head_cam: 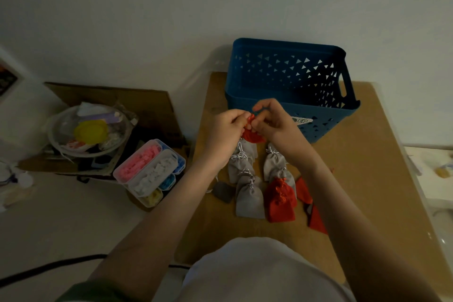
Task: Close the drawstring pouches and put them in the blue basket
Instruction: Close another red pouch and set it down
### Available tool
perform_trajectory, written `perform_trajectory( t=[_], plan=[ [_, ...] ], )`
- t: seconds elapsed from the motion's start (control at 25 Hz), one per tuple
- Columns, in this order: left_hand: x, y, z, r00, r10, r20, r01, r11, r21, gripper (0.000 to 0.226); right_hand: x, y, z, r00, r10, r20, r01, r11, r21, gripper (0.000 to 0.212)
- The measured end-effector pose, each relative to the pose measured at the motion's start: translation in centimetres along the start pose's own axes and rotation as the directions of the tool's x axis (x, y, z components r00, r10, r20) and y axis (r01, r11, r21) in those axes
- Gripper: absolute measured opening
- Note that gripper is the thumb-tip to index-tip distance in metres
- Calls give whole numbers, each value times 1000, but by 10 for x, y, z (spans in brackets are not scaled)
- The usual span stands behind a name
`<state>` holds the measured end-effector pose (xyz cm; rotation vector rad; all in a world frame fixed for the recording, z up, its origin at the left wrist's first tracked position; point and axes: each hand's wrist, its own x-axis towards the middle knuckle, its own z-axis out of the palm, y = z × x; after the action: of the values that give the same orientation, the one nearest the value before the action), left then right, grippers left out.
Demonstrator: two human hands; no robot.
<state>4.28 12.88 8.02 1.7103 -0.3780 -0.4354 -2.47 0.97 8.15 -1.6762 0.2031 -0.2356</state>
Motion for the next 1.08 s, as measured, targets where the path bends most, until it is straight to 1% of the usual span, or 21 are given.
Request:
perform_trajectory(
  t=[0.08, 0.2, 0.28, 0.32, 0.44, 0.52, 0.64, 0.72, 0.8, 0.88, 0.96, 1.08],
  plan=[
    [0, 1, 0, 999, 52, 11, -53, 992, 118, 24, 1, 1, 4, 998, 31, -60, -32, 999, -21, 17],
    [-2, 2, -1, 992, 114, 62, -127, 951, 283, 26, 0, 2, 7, 990, 23, -137, -29, 999, -39, 10],
    [-5, 3, -1, 986, 143, 90, -167, 917, 363, 20, 0, 2, 7, 986, 20, -167, -27, 999, -45, 16],
    [-7, 3, 0, 985, 147, 90, -170, 917, 360, 18, 0, 2, 7, 985, 24, -169, -32, 998, -49, 17],
    [-8, 2, 0, 989, 140, 51, -149, 953, 264, 15, 0, 0, 7, 988, -6, -157, -11, 995, -103, 12],
    [-7, 2, 1, 991, 131, 40, -137, 963, 234, 18, 1, 0, 6, 990, -30, -136, 11, 991, -133, 7],
    [-4, 3, 3, 999, 37, 0, -37, 996, 80, 22, 1, 0, 6, 994, -47, -97, 33, 989, -142, 9],
    [-1, 4, 4, 1000, -1, -12, 2, 999, 34, 23, 0, -1, 7, 992, -62, -113, 46, 990, -136, 10],
    [0, 6, 5, 1000, 10, 6, -10, 998, 69, 24, 2, -2, 7, 983, -53, -177, 34, 994, -107, 13],
    [-1, 8, 5, 999, 31, 26, -33, 996, 85, 23, 4, -2, 6, 979, -42, -201, 24, 995, -92, 13],
    [-1, 6, 4, 998, 36, 47, -38, 999, 35, 19, 5, -1, 5, 983, -41, -178, 21, 994, -111, 10],
    [0, 4, 1, 997, 5, 73, 3, 995, -102, 11, 3, 1, 5, 992, -16, -125, 6, 997, -83, 13]
  ],
)
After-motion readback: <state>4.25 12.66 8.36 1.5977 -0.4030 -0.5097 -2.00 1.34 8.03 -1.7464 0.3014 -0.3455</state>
